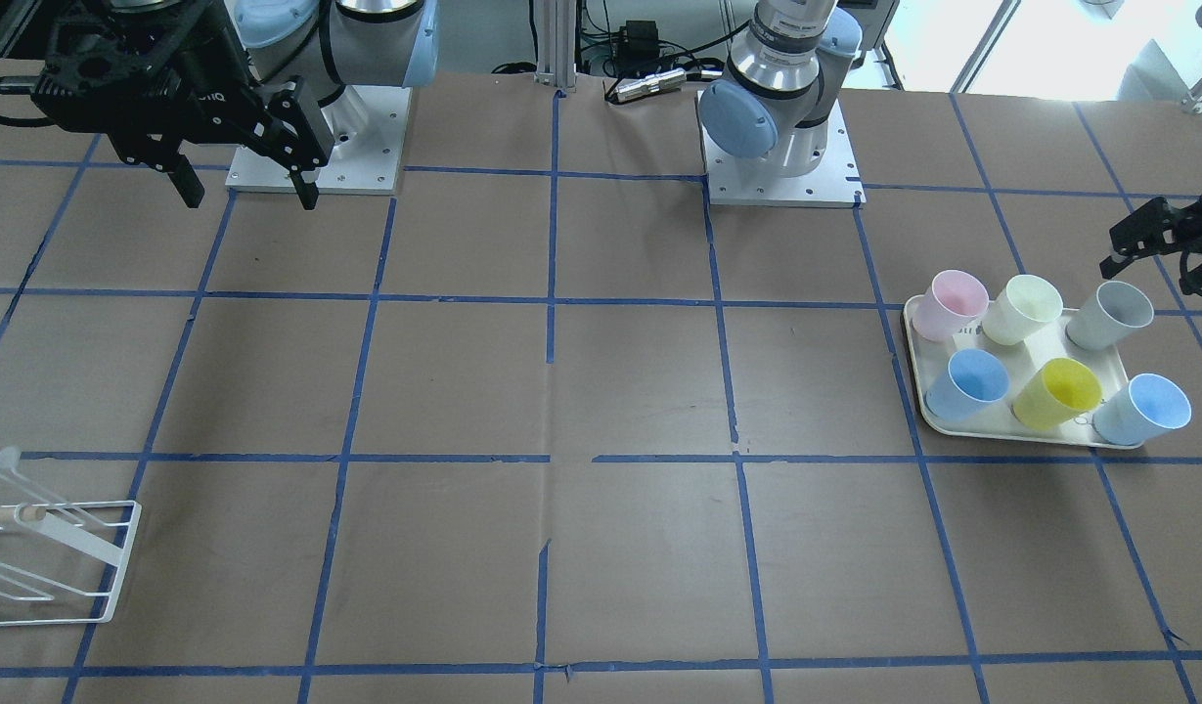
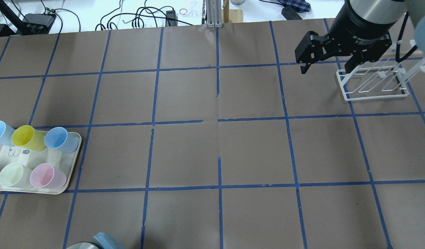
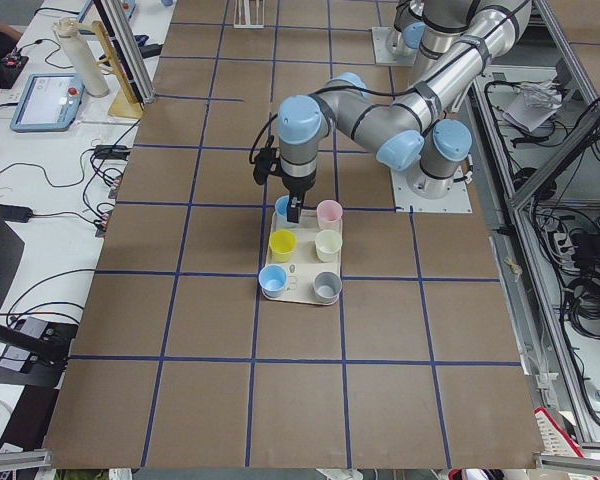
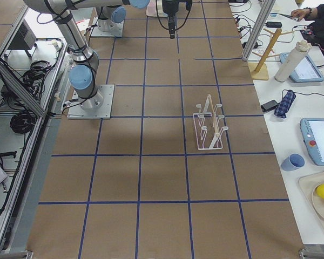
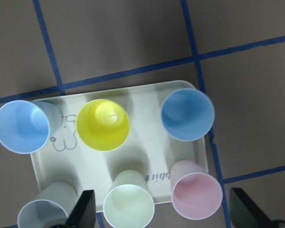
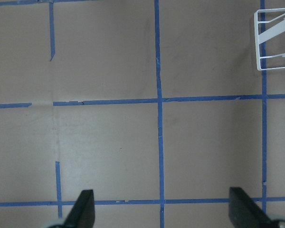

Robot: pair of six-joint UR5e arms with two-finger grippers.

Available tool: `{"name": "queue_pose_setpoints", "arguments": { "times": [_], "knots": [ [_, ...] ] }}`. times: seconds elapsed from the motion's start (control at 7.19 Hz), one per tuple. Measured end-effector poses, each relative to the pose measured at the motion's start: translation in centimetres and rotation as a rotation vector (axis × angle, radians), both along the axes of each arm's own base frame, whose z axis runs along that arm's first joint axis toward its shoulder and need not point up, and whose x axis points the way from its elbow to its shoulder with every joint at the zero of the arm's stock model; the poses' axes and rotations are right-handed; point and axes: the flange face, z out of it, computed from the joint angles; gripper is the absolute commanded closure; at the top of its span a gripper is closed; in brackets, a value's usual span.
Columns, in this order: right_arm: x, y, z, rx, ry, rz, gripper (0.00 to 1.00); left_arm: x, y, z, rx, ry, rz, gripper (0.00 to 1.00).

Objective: Transfer IKEA cup to right arm and place on rack

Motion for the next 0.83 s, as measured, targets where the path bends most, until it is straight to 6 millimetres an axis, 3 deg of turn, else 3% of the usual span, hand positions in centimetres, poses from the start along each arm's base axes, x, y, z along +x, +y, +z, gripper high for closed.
{"name": "queue_pose_setpoints", "arguments": {
  "times": [0.28,0.7,0.83],
  "knots": [
    [0.0,0.0,0.0,0.001,0.0,0.0,0.0,6.8,1.5,-4.3,-0.013,-0.008,-0.019,0.0],
    [0.0,0.1,0.0,0.0,0.0,0.001,0.0,14.4,4.1,-11.6,-0.02,-0.016,-0.032,0.0],
    [0.0,0.1,0.0,0.001,0.0,0.0,0.0,15.7,5.0,-13.3,-0.021,-0.018,-0.03,0.0]
  ]
}}
